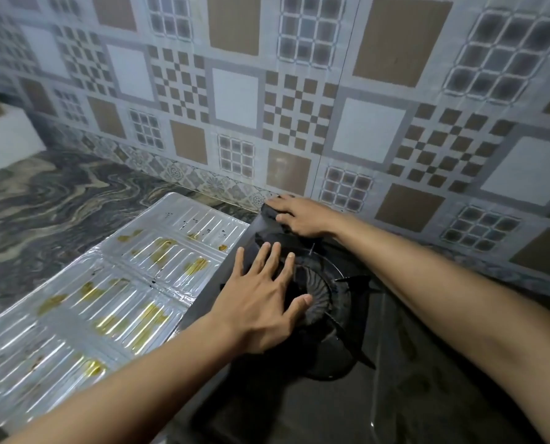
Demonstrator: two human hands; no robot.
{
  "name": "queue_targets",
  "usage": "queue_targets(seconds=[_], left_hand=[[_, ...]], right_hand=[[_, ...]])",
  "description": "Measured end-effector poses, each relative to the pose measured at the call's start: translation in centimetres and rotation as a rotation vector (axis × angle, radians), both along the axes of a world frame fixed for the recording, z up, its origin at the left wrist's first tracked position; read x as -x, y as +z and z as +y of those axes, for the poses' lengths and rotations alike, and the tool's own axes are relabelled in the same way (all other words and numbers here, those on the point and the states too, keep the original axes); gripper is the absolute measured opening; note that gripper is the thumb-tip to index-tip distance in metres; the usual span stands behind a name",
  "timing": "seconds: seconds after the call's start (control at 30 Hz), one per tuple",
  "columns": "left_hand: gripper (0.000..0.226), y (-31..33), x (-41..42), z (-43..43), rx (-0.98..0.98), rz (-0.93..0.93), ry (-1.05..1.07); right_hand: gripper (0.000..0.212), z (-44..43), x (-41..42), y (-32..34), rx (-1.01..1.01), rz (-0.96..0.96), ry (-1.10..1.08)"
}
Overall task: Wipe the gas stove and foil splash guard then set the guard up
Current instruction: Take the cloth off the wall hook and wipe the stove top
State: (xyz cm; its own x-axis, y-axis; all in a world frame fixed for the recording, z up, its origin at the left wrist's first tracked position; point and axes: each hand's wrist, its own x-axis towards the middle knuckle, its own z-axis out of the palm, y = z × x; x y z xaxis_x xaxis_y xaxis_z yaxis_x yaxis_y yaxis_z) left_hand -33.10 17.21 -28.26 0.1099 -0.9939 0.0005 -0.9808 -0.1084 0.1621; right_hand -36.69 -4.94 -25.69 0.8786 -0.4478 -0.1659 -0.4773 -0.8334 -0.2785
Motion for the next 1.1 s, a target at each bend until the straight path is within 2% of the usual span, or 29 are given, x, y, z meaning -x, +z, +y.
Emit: queue_targets(seconds=[0.17, 0.33, 0.7, 0.93, 1.1], left_hand=[[0.085, -0.2, 1.3, -1.4, 0.0, 0.028, 0.081], [0.082, -1.0, 1.6, -1.5, 0.012, -0.015, 0.08], [0.084, -1.5, 1.4, -1.9, -0.005, -0.035, 0.08], [0.087, -1.1, 1.5, -2.0, -0.038, -0.052, 0.081], [0.095, -0.2, 2.3, -3.5, 0.031, 0.021, 0.05]], right_hand=[[0.052, -1.2, 0.2, 0.3, -0.062, 0.127, 0.108], [0.058, -2.1, 2.0, 0.8, -0.125, 0.061, 0.071], [0.052, -2.5, 8.2, -0.3, -0.149, 0.032, 0.006], [0.051, -1.2, 14.1, -0.6, -0.173, -0.009, -0.09], [0.043, 0.7, 16.5, -1.3, -0.136, -0.052, -0.276]])
